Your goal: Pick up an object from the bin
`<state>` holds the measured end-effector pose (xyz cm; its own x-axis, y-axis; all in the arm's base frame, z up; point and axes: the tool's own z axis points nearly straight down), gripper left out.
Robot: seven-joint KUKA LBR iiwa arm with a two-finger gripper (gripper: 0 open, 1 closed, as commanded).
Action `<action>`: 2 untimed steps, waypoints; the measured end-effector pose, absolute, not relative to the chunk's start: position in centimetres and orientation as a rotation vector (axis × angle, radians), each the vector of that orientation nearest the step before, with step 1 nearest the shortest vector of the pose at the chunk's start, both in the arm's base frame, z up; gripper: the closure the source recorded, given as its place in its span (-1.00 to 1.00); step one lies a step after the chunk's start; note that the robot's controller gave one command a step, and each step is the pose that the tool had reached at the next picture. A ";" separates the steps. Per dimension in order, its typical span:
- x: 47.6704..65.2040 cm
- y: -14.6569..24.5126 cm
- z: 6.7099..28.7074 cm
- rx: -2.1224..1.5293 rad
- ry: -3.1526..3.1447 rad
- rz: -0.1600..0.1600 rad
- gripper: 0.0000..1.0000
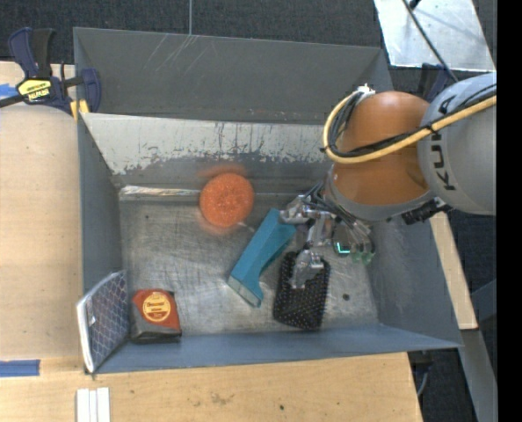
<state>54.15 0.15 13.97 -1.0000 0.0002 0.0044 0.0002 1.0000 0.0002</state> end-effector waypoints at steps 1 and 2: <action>54.3 0.2 14.3 0.000 -3.145 0.000 -1.00; 53.2 1.4 11.9 0.210 -3.161 0.005 -1.00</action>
Offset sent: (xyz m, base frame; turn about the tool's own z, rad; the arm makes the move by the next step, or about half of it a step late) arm -0.0396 0.0358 -0.0697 -0.3137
